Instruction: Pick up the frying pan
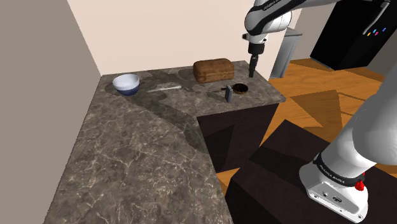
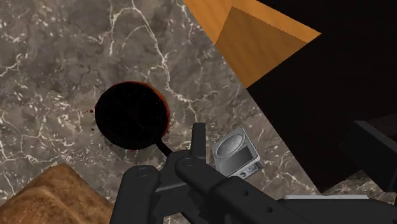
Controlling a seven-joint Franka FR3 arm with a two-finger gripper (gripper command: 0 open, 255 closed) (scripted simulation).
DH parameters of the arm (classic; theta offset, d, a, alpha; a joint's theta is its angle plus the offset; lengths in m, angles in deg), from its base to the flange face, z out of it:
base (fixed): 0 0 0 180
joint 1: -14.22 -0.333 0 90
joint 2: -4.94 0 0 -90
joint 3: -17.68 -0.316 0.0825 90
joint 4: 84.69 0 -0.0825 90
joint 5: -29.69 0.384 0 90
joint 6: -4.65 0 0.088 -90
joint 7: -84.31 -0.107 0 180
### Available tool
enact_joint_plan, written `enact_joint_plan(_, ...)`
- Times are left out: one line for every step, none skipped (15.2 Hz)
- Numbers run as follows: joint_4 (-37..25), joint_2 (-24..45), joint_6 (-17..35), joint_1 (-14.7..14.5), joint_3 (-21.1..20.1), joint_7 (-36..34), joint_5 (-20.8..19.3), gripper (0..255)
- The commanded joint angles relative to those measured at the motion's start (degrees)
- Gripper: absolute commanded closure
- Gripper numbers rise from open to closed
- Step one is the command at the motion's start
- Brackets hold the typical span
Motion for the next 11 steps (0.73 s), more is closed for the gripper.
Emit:
enact_joint_plan(-3.26,5.01,0.29,1.1,0.12,4.68,2.01,0)
enact_joint_plan(-5.06,7.59,0.37,1.68,-0.12,6.6,2.98,0)
enact_joint_plan(-6.94,10.15,0.38,2.32,-0.45,8.43,3.88,0)
enact_joint_plan(-8.89,12.7,0.32,2.95,-0.81,10.17,4.71,0)
enact_joint_plan(-10.92,15.22,0.2,3.68,-1.28,11.79,5.43,0)
enact_joint_plan(-13.02,17.74,0.01,4.4,-1.76,13.32,6.08,0)
enact_joint_plan(-15.21,20.24,-0.23,5.15,-2.3,14.74,6.62,0)
enact_joint_plan(-17.48,22.73,-0.54,5.89,-2.85,16.08,7.08,0)
enact_joint_plan(-19.84,25.23,-0.9,6.62,-3.39,17.33,7.47,0)
enact_joint_plan(-22.3,27.73,-1.33,7.34,-3.94,18.5,7.78,0)
enact_joint_plan(-24.62,30.02,-1.77,7.99,-4.45,19.49,7.99,0)
